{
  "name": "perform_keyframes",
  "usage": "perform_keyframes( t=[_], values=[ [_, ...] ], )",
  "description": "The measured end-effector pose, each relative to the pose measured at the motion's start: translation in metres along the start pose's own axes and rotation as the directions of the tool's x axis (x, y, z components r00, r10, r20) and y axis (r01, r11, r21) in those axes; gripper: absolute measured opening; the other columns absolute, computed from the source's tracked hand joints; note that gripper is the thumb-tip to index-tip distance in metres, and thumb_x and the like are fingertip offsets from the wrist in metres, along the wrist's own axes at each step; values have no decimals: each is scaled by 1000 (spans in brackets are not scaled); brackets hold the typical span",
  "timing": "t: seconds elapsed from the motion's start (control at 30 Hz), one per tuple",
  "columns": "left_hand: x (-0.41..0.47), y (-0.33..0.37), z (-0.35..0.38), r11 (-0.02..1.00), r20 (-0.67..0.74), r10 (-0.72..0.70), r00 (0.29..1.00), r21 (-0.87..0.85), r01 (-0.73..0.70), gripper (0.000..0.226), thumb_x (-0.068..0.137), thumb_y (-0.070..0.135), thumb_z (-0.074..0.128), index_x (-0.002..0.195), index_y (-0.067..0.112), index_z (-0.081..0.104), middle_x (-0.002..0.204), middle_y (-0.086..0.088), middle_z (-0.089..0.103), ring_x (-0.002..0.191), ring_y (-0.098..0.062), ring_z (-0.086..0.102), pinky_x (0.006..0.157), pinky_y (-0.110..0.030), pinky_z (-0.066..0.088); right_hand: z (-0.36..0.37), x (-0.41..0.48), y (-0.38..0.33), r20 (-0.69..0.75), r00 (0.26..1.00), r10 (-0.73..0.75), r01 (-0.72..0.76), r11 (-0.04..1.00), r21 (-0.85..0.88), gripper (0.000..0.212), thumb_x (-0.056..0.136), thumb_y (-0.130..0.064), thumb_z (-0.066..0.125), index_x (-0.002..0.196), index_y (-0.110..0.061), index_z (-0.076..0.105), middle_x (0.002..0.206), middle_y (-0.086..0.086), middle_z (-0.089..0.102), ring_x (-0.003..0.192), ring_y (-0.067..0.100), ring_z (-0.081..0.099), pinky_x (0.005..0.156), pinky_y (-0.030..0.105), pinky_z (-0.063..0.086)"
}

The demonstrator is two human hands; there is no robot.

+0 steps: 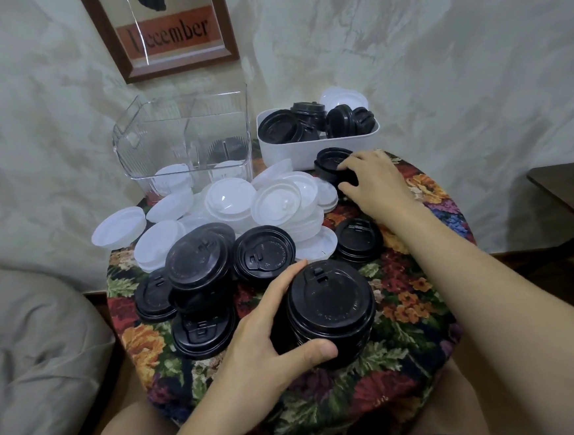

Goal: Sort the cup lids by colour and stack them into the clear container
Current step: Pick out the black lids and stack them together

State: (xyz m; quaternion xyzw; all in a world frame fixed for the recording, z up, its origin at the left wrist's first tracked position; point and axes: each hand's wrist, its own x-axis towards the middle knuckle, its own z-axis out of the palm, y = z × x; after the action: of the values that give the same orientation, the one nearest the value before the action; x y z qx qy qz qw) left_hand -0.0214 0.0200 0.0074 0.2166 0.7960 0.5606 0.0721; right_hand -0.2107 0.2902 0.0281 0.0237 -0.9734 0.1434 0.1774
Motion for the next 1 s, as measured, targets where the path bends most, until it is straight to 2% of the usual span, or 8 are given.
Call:
perform_keyframes(
  t=[0.1,0.2,0.3,0.4,0.5,0.6,0.8,1.0],
  values=[
    [0,0,-1,1000,4,3,1000,9,-3,84,71,65,79,144,64,35,142,36,53,135,9,47,109,-29,35,-3,-1,3,-34,999,2,-1,1000,25,26,99,-26,63,123,-18,69,125,2,67,123,29,52,98,42,44],
    [0,0,-1,1000,1,-1,1000,12,1,84,71,65,78,144,65,35,142,35,52,135,9,47,109,-29,36,-16,-10,-1,-88,992,92,-66,962,264,22,100,-29,63,118,-20,72,108,-8,68,106,19,59,84,36,45],
    [0,-1,0,1000,0,2,1000,23,-2,85,71,65,77,144,64,35,142,35,52,135,9,47,110,-30,36,-34,-30,-10,-80,974,210,-104,737,668,11,100,-28,64,98,-31,74,96,-15,74,92,7,69,83,30,55],
    [-1,-2,0,1000,0,2,1000,17,-2,83,72,63,78,144,63,35,143,34,53,135,8,48,109,-28,36,-46,-55,-18,74,962,264,-180,402,898,14,103,-22,61,100,-23,75,106,0,77,100,15,74,79,31,61],
    [-1,-2,0,1000,-3,5,1000,14,-5,83,73,63,77,145,61,36,143,33,53,136,7,48,110,-29,37,-45,-75,-19,253,931,263,-303,170,938,17,104,-20,59,113,-14,73,119,5,74,104,20,73,74,33,63],
    [-1,-2,1,1000,-4,10,1000,11,-10,84,73,64,78,146,58,37,143,31,54,136,5,48,111,-32,37,-42,-85,-17,363,900,242,-392,86,916,22,104,-15,58,122,-9,68,101,3,78,84,16,74,69,32,63],
    [-2,-1,1,1000,-11,0,1000,1,0,82,73,60,78,145,59,38,141,32,55,134,6,50,110,-31,38,-35,-91,-6,351,880,320,-432,231,872,24,105,-14,57,126,-12,67,105,7,75,75,15,74,62,28,61],
    [-2,0,1,1000,-8,-6,1000,-6,6,83,72,63,78,145,60,38,142,32,54,135,6,48,114,-37,38,-28,-76,7,89,930,355,-322,678,660,19,101,-20,61,117,-19,72,96,1,74,74,17,71,50,25,51]
  ],
)
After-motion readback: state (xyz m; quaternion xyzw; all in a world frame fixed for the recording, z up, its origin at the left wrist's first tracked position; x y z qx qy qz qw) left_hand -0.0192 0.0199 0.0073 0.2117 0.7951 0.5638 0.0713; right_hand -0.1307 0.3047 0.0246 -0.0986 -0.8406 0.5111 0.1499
